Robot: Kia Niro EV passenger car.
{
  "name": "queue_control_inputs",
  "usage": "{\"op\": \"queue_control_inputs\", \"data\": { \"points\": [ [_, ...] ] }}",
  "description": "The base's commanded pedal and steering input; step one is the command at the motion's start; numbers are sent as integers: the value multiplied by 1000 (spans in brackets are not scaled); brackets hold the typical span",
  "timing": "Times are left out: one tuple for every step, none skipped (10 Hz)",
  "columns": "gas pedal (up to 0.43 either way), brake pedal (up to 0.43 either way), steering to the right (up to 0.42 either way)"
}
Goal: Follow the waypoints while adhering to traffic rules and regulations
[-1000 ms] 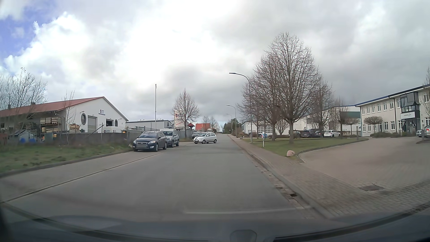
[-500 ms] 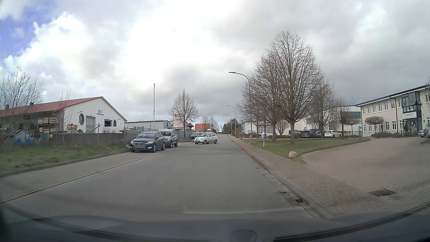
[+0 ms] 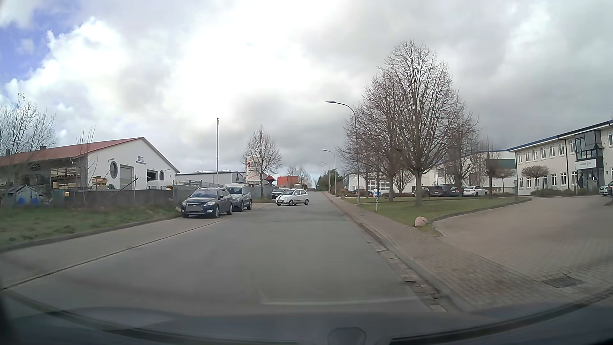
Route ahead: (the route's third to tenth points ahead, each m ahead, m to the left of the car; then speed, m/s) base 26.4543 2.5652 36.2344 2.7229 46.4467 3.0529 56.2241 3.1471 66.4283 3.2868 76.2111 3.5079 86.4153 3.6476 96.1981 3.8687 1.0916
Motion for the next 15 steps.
{"op": "queue_control_inputs", "data": {
  "points": [
    [0, 0, 3],
    [0, 0, 4],
    [0, 0, 4],
    [0, 0, 4],
    [0, 0, 4],
    [0, 0, 4],
    [0, 0, 4],
    [0, 0, 4],
    [0, 0, 4],
    [0, 0, 5],
    [0, 0, 5],
    [0, 0, 6],
    [0, 0, 6],
    [0, 0, 6],
    [0, 0, 6]
  ]
}}
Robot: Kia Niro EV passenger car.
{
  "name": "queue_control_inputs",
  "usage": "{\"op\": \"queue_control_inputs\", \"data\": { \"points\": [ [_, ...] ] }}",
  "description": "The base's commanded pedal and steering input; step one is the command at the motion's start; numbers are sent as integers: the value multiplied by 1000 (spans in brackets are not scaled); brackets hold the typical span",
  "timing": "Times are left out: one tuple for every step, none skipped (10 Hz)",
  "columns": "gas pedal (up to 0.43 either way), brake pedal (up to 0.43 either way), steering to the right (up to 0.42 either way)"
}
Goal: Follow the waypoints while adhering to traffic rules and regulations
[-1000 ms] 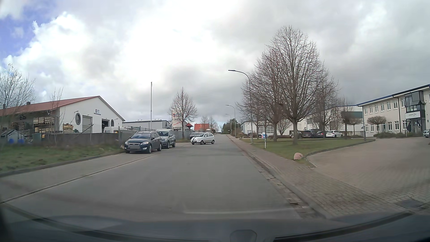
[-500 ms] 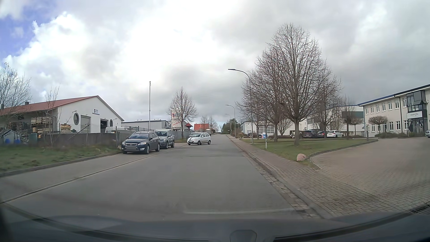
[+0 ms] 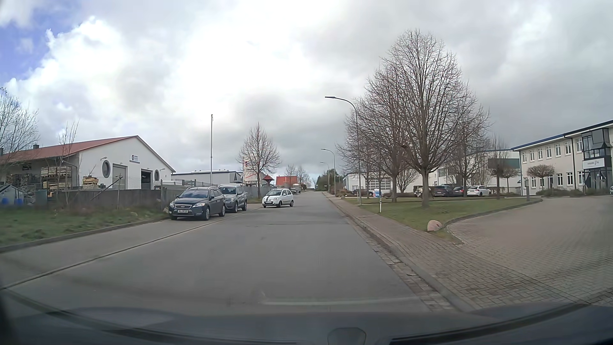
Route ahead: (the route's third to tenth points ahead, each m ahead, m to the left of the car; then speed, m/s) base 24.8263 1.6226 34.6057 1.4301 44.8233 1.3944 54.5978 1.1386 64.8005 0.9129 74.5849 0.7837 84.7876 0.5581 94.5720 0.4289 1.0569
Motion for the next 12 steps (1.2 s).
{"op": "queue_control_inputs", "data": {
  "points": [
    [0, 0, 6],
    [0, 0, 6],
    [0, 0, 6],
    [0, 0, 6],
    [0, 0, 6],
    [0, 0, 3],
    [0, 0, 0],
    [0, 0, 0],
    [0, 0, 0],
    [0, 0, 0],
    [0, 0, 0],
    [0, 0, 0]
  ]
}}
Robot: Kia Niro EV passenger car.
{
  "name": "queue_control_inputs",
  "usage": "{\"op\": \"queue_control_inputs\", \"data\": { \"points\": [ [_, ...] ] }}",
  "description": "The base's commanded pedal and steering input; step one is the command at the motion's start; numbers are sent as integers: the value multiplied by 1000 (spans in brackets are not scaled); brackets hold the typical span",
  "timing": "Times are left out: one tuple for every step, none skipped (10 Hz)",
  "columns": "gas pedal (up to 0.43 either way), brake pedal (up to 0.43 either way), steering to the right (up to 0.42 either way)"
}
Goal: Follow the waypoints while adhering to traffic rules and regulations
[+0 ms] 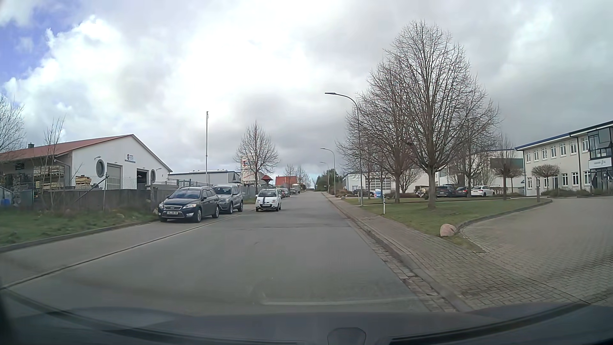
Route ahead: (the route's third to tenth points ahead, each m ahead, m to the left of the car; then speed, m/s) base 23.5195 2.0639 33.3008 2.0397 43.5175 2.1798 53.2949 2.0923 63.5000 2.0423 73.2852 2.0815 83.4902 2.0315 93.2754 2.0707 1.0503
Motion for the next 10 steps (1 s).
{"op": "queue_control_inputs", "data": {
  "points": [
    [0, 0, 0],
    [0, 0, 0],
    [0, 0, 0],
    [0, 0, 0],
    [0, 0, 0],
    [0, 0, 0],
    [0, 0, 0],
    [0, 0, 0],
    [0, 0, -1],
    [0, 0, -5]
  ]
}}
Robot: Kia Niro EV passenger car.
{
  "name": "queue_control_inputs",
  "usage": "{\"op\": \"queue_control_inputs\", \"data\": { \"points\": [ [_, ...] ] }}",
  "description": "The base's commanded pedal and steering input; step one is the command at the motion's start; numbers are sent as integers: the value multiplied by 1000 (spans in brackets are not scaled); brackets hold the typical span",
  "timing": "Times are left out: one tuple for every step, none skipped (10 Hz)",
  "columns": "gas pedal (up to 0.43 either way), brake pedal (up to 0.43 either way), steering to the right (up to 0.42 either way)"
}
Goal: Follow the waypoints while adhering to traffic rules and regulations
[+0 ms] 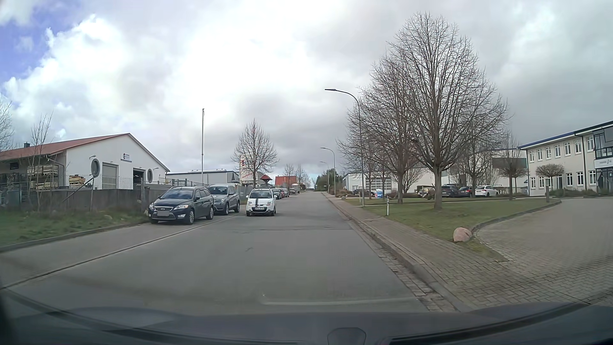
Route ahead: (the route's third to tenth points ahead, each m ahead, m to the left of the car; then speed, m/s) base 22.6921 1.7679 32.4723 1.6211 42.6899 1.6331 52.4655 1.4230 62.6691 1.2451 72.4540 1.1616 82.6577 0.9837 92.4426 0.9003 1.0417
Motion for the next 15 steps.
{"op": "queue_control_inputs", "data": {
  "points": [
    [0, 0, -6],
    [0, 0, -6],
    [0, 0, -6],
    [0, 0, -6],
    [0, 0, -6],
    [0, 0, -6],
    [0, 0, -6],
    [0, 0, -6],
    [0, 0, -6],
    [0, 0, -7],
    [0, 0, -8],
    [0, 0, -10],
    [0, 0, -14],
    [0, 0, -15],
    [0, 0, -15]
  ]
}}
